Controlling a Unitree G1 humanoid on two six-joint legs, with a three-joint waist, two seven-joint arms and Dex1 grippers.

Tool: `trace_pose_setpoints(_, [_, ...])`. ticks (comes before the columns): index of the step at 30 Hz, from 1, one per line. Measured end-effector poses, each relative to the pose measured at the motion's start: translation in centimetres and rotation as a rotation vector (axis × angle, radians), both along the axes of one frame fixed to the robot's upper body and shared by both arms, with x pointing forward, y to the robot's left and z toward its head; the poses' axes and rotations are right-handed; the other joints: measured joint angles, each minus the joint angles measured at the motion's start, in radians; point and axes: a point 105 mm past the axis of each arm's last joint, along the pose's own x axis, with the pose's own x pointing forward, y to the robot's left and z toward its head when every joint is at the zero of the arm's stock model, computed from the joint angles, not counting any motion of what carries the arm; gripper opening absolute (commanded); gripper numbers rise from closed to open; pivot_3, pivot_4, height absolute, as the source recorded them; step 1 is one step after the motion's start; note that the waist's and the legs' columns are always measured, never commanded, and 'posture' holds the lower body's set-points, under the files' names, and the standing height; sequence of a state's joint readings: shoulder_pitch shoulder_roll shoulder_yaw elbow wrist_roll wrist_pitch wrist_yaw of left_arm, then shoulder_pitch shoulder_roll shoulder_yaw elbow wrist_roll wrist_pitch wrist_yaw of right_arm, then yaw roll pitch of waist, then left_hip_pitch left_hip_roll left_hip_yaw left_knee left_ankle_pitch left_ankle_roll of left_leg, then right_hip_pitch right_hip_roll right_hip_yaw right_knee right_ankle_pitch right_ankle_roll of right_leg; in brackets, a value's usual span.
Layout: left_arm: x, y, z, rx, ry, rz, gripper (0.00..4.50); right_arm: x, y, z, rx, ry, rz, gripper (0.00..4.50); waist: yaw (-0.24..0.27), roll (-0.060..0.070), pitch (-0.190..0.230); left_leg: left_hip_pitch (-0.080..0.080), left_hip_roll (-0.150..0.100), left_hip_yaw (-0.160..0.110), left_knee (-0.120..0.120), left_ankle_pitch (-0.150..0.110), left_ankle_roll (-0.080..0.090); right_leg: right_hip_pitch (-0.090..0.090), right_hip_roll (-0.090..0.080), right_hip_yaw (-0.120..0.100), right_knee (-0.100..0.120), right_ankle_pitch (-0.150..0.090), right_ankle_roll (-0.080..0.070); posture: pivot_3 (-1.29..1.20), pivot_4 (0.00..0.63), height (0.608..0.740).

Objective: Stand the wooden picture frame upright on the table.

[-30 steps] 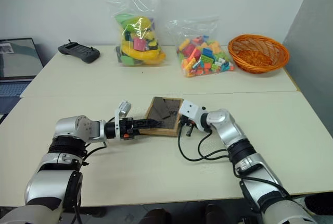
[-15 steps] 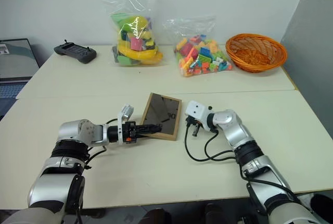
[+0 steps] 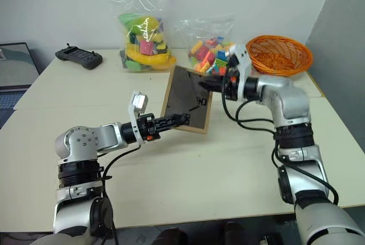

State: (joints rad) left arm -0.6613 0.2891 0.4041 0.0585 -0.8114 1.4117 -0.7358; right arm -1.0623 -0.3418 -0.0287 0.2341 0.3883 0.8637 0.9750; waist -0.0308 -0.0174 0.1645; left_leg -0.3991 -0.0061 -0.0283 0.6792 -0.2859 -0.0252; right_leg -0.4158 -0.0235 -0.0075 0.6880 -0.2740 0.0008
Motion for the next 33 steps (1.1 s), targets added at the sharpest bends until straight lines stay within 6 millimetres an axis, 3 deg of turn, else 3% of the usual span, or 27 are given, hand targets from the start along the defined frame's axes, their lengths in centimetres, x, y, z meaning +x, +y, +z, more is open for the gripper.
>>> trace_pose_setpoints(5, [-0.3,0.0,0.4,-0.012,-0.023,0.037,1.34,0.5,1.0,-1.6,-0.034,0.048,0.006,3.31,0.004,0.000,0.000,-0.001,-0.001,0.001,0.000,0.000,0.000,0.000,-0.001,0.000,0.000,0.000,0.000,0.00,0.150,0.740])
trace_pose_setpoints(10, [-0.2,0.2,0.2,0.003,-0.018,0.065,1.34,0.1,2.5,-1.6,-0.077,-0.008,0.058,4.45,0.002,0.000,0.000,-0.001,-0.001,0.001,0.000,0.000,0.000,-0.001,-0.001,0.000,0.000,0.000,0.000,0.00,0.150,0.740])
trace_pose_setpoints(16, [-0.3,0.4,0.7,-0.003,-0.038,0.071,1.34,-1.4,3.0,-0.8,-0.042,0.016,0.157,4.45,0.003,0.000,0.000,-0.001,-0.001,0.001,0.000,0.000,0.000,-0.001,-0.001,0.000,-0.001,0.000,0.000,0.00,0.150,0.740])
trace_pose_setpoints(20, [-0.4,0.9,1.2,-0.018,-0.050,0.087,1.34,-3.2,1.6,0.5,0.002,0.041,0.237,4.45,0.004,0.000,0.000,-0.001,-0.001,0.000,0.000,0.000,0.000,0.000,-0.001,-0.001,-0.002,0.000,0.000,0.00,0.150,0.740])
trace_pose_setpoints(24, [-0.4,1.1,1.2,-0.017,-0.036,0.102,1.34,-3.7,-0.4,-0.2,0.010,0.096,0.239,4.45,0.005,0.000,0.000,-0.001,-0.001,0.000,0.000,-0.001,0.001,0.001,-0.001,-0.001,-0.003,0.000,0.000,0.00,0.150,0.740])
trace_pose_setpoints(29, [-0.8,2.0,1.1,-0.015,0.003,0.109,1.34,-2.0,-3.8,-1.2,-0.063,0.019,0.077,4.45,0.004,0.000,0.000,-0.001,0.000,0.000,0.000,-0.002,0.004,0.000,0.000,-0.001,-0.003,0.000,0.000,0.00,0.150,0.740])
trace_pose_setpoints(33, [-1.6,1.9,0.7,-0.031,0.082,0.055,1.34,0.7,-6.9,-1.8,-0.213,-0.319,-0.143,4.45,0.004,-0.001,0.000,-0.001,0.000,0.001,0.000,-0.001,0.003,0.001,0.000,-0.001,-0.003,0.000,0.000,0.00,0.150,0.740])
